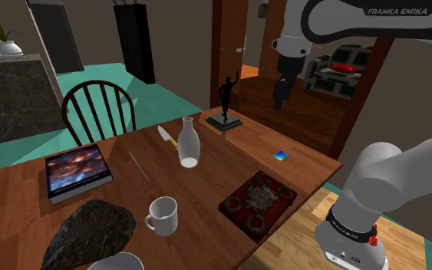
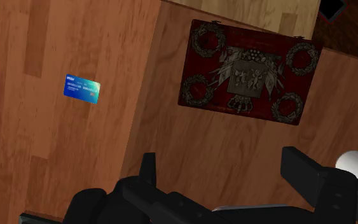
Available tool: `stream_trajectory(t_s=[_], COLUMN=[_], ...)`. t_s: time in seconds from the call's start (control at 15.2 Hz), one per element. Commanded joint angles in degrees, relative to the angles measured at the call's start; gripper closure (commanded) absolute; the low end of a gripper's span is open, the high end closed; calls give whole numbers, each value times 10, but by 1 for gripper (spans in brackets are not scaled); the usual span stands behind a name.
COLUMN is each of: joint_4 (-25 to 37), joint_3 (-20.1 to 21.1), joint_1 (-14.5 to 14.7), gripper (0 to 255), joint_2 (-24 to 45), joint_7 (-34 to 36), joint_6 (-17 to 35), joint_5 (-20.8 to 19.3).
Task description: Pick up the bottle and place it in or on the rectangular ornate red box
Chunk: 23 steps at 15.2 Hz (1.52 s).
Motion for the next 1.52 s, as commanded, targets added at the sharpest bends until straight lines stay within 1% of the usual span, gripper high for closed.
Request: stream_trajectory(t_s=[0.0, 0.33, 0.73, 1.12, 1.45], joint_4=[0, 31, 93, 181, 276], joint_3=[0, 14, 29, 42, 50], joint_1=[0, 5, 10, 14, 20], gripper=[0, 0, 0, 0, 0], joint_2=[0, 99, 225, 353, 463], joint_7=[0, 24, 50, 74, 93], joint_6=[0, 68, 132, 173, 189], joint_5=[0, 15, 26, 30, 29])
